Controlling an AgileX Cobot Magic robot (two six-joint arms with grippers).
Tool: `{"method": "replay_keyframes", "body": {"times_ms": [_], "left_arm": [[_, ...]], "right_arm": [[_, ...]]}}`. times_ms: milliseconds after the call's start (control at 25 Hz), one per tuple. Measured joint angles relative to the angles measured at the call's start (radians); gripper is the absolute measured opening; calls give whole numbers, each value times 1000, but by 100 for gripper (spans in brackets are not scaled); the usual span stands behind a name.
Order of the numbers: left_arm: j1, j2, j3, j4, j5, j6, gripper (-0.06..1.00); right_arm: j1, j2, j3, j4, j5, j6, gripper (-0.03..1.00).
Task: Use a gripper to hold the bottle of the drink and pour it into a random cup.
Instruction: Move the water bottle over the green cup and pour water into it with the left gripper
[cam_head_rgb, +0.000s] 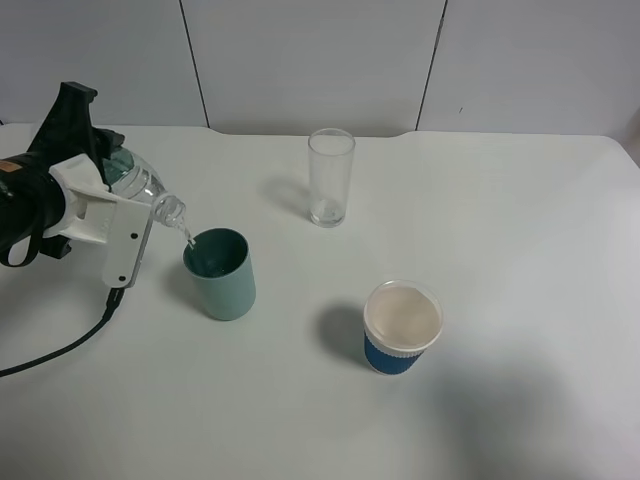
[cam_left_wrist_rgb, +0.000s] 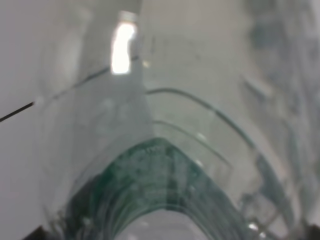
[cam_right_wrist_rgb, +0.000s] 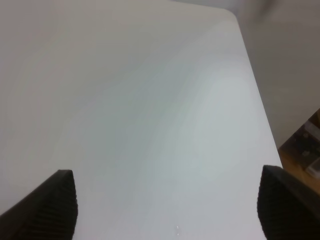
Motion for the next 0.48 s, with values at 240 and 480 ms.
{"method": "replay_keyframes", "body": {"times_ms": [240,480], "left_arm": [[0,0,-1,-9,2,6,50],[0,0,-1,-14,6,6,50]], "right_arm": [[0,0,0,0,0,0,74],[0,0,0,0,0,0,74]]}}
